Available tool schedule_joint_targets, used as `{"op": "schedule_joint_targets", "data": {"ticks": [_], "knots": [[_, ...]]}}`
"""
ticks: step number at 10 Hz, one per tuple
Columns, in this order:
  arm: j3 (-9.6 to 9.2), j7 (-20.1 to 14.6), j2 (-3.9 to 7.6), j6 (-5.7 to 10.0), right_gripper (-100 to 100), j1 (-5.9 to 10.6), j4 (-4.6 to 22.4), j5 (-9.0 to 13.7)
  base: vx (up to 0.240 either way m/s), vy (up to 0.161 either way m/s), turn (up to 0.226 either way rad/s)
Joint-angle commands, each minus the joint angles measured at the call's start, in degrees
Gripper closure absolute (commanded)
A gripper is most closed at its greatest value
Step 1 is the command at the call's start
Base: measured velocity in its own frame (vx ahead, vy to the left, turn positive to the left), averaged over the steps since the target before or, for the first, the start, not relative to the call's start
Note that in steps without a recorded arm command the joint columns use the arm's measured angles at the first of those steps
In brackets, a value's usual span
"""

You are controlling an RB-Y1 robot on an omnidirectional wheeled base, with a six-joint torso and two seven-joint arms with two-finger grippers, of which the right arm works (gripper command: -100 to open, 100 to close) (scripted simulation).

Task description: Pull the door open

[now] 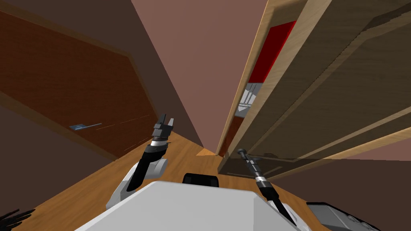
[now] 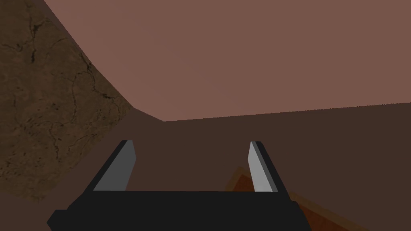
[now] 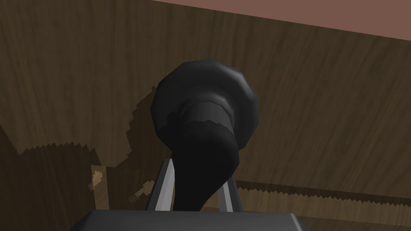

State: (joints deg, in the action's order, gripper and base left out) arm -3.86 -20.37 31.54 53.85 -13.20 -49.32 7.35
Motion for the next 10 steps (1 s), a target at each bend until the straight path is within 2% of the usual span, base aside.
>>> {"op": "schedule_joint_targets", "data": {"ticks": [1, 3, 4, 5, 7, 10], "knots": [[-0.35, -0.7, 0.89, 2.00, 100, -0.85, 0.6, 0.0, -0.212, -0.074, 0.157], [-0.85, -1.5, 1.85, 3.98, 100, -1.91, 1.0, 0.0, -0.195, -0.071, 0.177], [-0.98, -1.4, 1.39, 3.47, 100, -1.20, 1.6, -0.1, -0.097, -0.017, 0.027], [-1.43, -1.7, 1.73, 5.49, 100, -2.25, 2.2, -0.3, -0.044, -0.016, 0.037], [-1.87, -1.9, 2.22, 7.95, 100, -3.49, 2.8, -0.4, -0.041, -0.030, 0.043], [-2.71, -2.4, 3.15, 12.66, 100, -5.87, 4.0, -0.7, -0.043, -0.036, 0.051]]}}
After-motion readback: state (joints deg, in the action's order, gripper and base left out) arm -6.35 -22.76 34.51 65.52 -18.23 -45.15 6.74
